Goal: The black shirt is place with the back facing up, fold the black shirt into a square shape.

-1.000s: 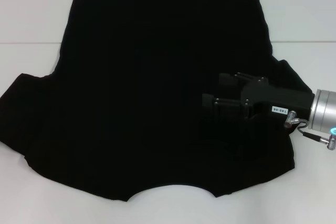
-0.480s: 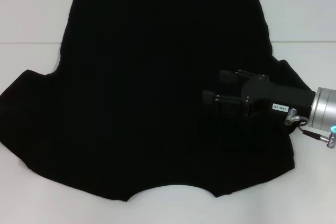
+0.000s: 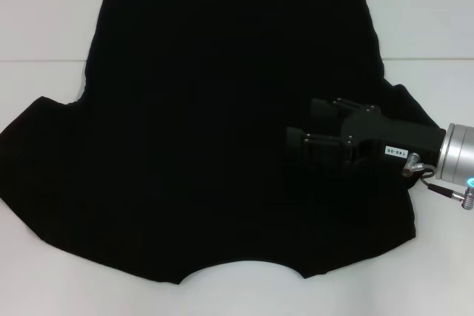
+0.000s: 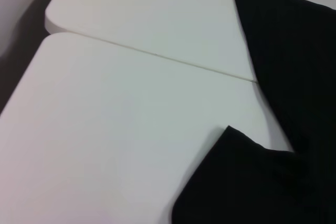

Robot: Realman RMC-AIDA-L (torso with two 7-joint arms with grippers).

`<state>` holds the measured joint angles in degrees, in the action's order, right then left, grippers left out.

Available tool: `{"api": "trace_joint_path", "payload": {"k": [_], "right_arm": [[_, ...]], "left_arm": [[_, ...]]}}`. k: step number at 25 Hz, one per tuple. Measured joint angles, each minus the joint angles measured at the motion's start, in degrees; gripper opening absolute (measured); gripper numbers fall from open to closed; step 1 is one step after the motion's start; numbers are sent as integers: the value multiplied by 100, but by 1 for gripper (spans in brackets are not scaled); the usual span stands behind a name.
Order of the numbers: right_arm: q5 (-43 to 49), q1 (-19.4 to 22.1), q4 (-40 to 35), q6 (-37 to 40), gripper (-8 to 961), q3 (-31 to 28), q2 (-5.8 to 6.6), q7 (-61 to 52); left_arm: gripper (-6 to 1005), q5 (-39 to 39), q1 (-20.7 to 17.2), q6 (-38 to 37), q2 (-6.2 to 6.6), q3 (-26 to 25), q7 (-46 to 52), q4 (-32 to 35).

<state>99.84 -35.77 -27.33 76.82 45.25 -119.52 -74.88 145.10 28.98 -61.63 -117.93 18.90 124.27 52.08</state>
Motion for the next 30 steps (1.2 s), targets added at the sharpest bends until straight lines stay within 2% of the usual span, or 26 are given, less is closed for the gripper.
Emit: {"api": "trace_joint_path", "payload": {"k": [9, 16, 30], "right_arm": [[0, 4, 0, -8, 931, -17, 0, 0], [1, 13, 0, -9, 929, -61, 0, 0], [0, 39, 9, 26, 925, -60, -9, 0]], "left_arm": [[14, -28, 40, -168, 3, 69, -32, -33], [15, -517, 59, -704, 15, 66, -509, -33], [17, -572, 61, -858, 7, 72, -888, -87]]}}
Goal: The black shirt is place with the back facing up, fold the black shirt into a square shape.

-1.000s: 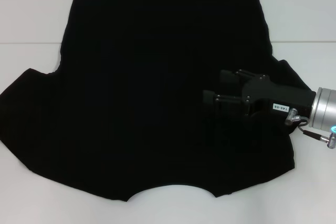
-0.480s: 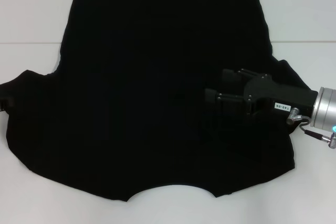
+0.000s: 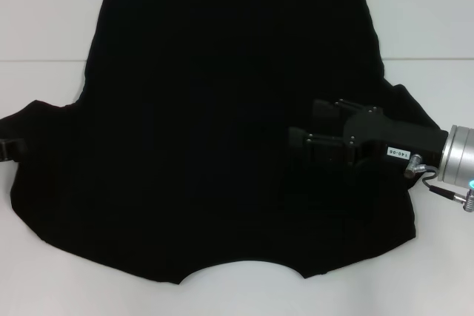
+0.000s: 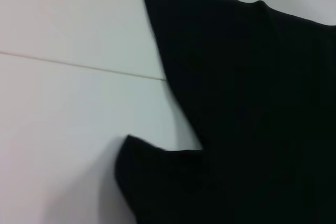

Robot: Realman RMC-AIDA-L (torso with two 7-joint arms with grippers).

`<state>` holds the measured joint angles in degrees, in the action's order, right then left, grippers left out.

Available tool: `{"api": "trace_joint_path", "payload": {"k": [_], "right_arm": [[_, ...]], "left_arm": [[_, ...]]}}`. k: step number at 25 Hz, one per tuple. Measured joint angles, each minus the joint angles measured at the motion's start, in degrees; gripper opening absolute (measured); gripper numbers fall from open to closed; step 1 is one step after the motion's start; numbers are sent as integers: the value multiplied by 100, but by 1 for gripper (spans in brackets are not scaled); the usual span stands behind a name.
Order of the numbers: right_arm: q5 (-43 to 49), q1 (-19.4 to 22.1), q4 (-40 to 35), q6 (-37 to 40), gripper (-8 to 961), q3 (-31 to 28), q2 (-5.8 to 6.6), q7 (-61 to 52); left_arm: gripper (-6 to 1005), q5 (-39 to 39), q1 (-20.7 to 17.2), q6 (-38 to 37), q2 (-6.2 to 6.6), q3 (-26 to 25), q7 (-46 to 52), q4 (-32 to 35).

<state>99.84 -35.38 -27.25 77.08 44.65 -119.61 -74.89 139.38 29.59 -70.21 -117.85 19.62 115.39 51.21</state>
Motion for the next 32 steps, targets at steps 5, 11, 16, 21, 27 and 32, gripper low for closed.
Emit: {"api": "trace_joint_path", "payload": {"k": [5, 11, 16, 21, 27, 32], "right_arm": [[0, 46, 0, 15, 925, 0, 0, 0], [0, 54, 0, 25, 924, 0, -1, 13], [0, 60, 1, 27, 923, 0, 0, 35], [0, 62, 0, 27, 922, 0, 0, 39], [0, 52, -17, 27, 922, -6, 0, 7], [0, 31, -28, 10, 923, -17, 0, 2]], "left_arm": [[17, -415, 113, -544, 9, 0, -660, -238], [18, -598, 379, -1195, -48, 106, -1571, -619], [19, -617, 419, -1038, -226, 575, -1862, -715], [19, -621, 462, -764, -360, 838, -1929, -698], [84, -650, 481, -615, -431, 863, -1852, -641], [249, -731, 417, -469, -438, 683, -1603, -440]]}}
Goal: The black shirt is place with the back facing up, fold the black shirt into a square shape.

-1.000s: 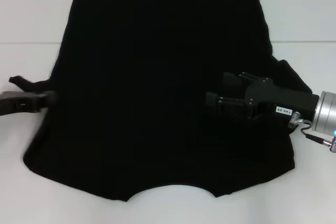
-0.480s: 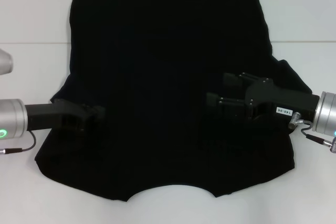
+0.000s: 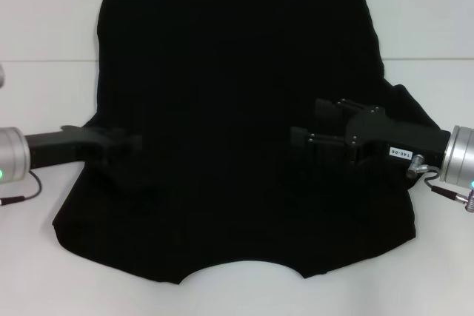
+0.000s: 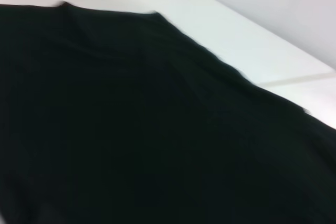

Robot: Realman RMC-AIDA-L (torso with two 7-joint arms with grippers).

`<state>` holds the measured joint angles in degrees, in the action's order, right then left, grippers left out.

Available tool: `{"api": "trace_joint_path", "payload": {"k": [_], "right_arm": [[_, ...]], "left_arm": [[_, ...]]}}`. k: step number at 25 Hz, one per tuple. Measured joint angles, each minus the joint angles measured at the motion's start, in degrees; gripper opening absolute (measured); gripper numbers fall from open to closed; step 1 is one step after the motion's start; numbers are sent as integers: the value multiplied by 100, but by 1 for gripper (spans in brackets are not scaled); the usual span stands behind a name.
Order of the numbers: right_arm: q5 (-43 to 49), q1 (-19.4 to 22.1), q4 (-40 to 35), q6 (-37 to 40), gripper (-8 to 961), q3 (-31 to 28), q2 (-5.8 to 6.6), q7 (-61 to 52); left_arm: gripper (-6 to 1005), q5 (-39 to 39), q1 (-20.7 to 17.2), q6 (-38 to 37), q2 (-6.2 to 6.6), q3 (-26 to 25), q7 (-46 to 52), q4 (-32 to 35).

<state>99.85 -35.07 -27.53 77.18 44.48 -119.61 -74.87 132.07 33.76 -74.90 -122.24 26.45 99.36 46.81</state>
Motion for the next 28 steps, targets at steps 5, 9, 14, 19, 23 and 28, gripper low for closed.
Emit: {"api": "trace_joint_path", "payload": {"k": [5, 9, 14, 19, 23, 28], "right_arm": [[0, -20, -2, 5, 923, -1, 0, -1], [-3, -27, -7, -7, 923, -7, 0, -1], [-9, -37, -7, -7, 924, -10, 0, -1], [-10, -12, -7, -6, 924, -10, 0, -1], [-10, -3, -8, -5, 924, -9, 0, -2], [-10, 11, -21, 8, 924, -22, 0, -2]], "left_arm": [[406, 240, -25, 1004, 27, -59, 1022, -23], [512, 614, 8, 1541, 36, -26, 1773, -97], [697, 816, 90, 1872, 49, -1, 2138, -292], [885, 820, 160, 1987, 84, 0, 2157, -474], [914, 810, 226, 2005, 108, 1, 2162, -583], [906, 817, 288, 2023, 126, 0, 2167, -677]]}}
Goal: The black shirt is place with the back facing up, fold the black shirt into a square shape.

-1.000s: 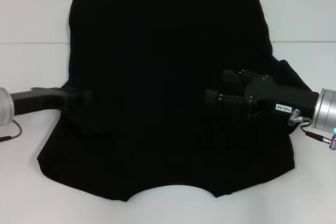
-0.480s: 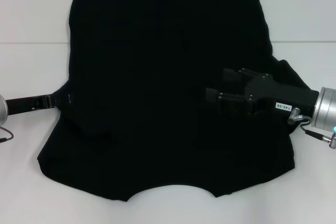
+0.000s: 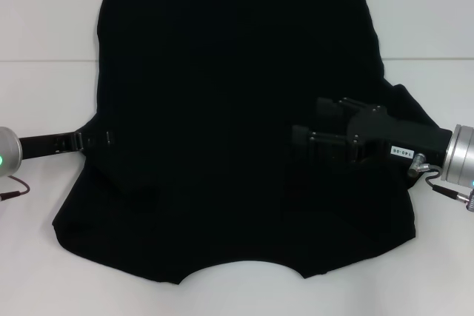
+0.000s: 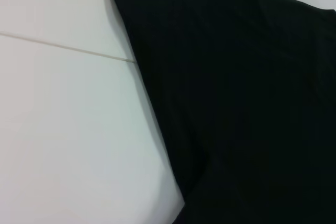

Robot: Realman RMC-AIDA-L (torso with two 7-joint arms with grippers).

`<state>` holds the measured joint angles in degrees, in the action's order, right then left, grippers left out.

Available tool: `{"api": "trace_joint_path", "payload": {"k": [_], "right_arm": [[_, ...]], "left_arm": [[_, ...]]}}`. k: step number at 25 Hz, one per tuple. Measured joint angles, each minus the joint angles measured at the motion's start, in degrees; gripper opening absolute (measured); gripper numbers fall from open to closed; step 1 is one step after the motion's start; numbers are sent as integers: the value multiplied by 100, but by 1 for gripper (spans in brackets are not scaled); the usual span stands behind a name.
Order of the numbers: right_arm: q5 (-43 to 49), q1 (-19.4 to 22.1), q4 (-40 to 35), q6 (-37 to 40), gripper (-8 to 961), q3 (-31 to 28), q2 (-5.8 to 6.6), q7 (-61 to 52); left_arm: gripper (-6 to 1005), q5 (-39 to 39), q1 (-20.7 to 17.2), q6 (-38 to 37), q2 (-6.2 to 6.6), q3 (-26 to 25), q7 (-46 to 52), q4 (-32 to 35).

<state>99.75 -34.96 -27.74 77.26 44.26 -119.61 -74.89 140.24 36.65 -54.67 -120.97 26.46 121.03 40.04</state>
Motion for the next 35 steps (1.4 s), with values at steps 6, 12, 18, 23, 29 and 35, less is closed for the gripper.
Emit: {"api": "trace_joint_path", "payload": {"k": [6, 12, 18, 23, 29, 35], "right_arm": [[0, 7, -8, 0, 923, -26, 0, 0], [0, 7, -14, 8, 923, -42, 0, 0], [0, 2, -21, 9, 923, -42, 0, 0], [0, 0, -21, 1, 923, -40, 0, 0], [1, -3, -21, -7, 922, -40, 0, 0], [1, -2, -21, -21, 922, -40, 0, 0]], "left_arm": [[896, 0, 19, 69, 4, 0, 16, -8], [886, -19, 28, 72, 1, 129, -174, -20], [688, -39, 69, 72, 4, 147, -185, -23], [490, -42, 103, 72, 9, 156, -198, -23], [209, -37, 181, 71, 13, 159, -201, -23], [15, -52, 340, 28, -5, 276, -162, -23]]}}
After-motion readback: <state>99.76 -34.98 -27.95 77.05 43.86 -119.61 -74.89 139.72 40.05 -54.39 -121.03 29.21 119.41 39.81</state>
